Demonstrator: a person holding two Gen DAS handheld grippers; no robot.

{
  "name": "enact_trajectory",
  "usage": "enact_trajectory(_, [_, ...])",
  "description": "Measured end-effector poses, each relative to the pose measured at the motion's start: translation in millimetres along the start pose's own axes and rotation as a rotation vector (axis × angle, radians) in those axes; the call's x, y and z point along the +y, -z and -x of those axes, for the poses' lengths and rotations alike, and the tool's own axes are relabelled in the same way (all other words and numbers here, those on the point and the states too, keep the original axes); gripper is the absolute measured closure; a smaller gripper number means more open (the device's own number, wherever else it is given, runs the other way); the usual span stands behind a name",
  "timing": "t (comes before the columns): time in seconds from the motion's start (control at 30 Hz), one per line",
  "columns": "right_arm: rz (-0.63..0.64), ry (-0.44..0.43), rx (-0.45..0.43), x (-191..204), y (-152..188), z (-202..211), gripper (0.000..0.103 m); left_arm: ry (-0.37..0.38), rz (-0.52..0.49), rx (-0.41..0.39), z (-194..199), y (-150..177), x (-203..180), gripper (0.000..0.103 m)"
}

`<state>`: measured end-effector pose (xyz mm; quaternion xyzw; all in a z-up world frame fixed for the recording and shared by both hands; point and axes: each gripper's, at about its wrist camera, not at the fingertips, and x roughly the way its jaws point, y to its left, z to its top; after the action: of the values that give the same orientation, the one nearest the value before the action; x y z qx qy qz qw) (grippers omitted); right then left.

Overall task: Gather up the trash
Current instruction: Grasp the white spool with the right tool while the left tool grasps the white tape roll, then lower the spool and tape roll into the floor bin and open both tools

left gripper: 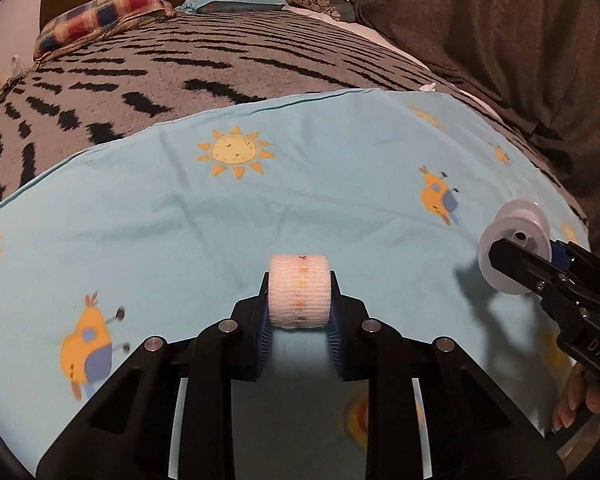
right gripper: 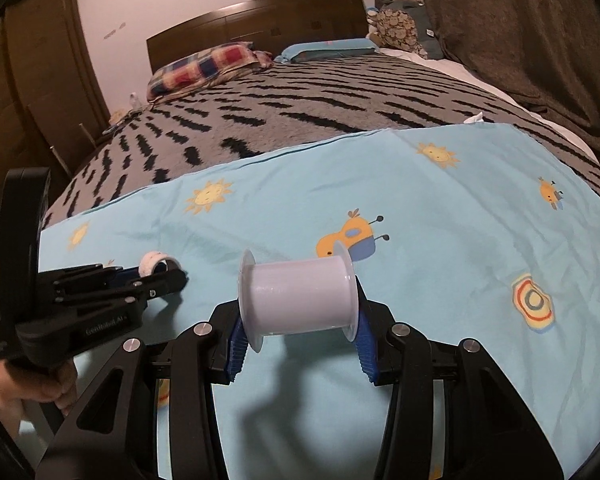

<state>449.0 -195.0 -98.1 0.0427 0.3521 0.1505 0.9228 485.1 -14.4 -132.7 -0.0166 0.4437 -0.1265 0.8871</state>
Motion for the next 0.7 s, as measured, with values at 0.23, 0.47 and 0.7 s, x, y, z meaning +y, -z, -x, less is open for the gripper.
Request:
enact_trajectory(0.23, [0.030,0.002,-0.021,9.7,24.2,51.4,0.057,-0.017,-0.070,-0.069,69.4,36.1,-25.5,0.080])
enact_trajectory(0.47, [0.059,-0.014,-0.030,22.6,79.0,119.6,0.057,-0.005,-0.100,-0.156,149.9,111.5,-62.7,0.080])
enact_trajectory(0.7, [0.090,-0.048,-0.030,38.2,147.4,183.2,0.057,0.022,-0.132,-0.163,197.8,197.7,-101.0,0.080])
